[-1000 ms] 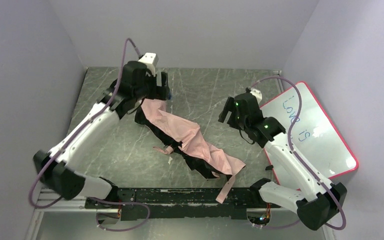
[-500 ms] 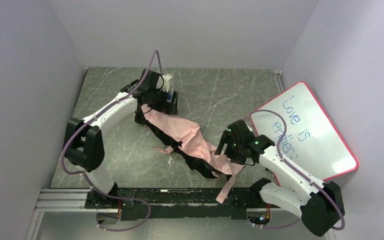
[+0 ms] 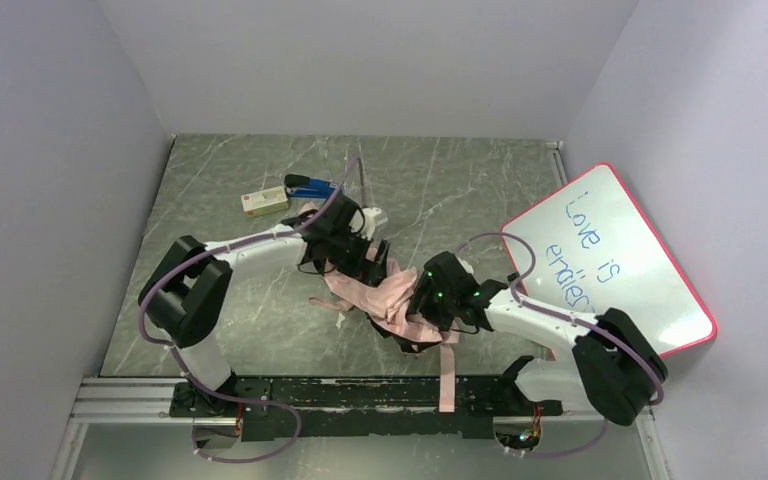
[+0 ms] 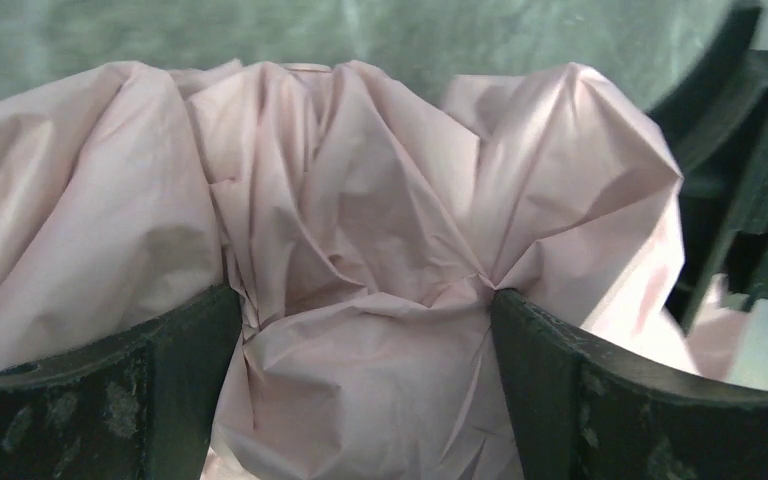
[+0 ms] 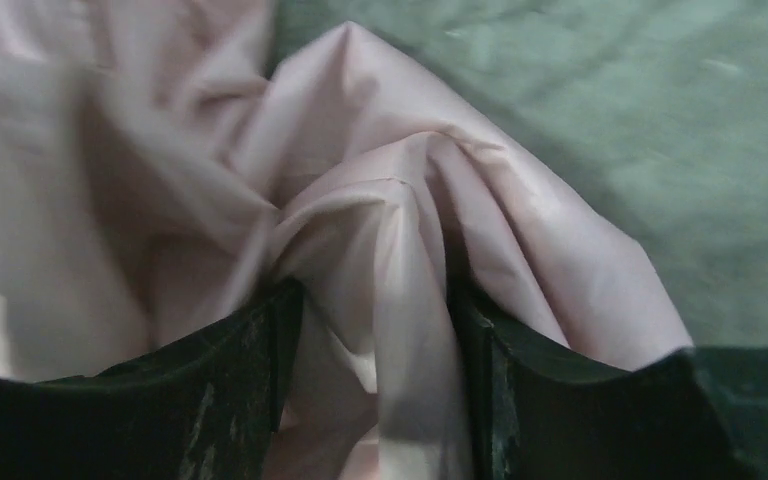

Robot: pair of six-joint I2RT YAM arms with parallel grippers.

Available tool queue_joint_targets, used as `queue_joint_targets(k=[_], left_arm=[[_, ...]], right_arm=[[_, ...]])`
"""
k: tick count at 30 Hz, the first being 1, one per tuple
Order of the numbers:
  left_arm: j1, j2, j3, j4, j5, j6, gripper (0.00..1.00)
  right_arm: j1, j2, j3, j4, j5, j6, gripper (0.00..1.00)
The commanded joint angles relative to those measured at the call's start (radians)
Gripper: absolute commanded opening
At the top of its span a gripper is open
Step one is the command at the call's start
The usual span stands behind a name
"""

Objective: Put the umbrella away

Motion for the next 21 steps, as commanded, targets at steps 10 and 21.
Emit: queue_joint_targets(k=[10,21], left_arm=[[-0.141,0.086,-0.073,0.231,0.174,-0.117,0.97],[-0.173,0.115,-0.108,0.305,0.292,-0.129,0.55]], right_arm=[[0.065,0.164,-0.034,0.675,0.065,0.066,0.47],[0.106,0.099,-0.142,0.789,0.171,0.026,0.22]])
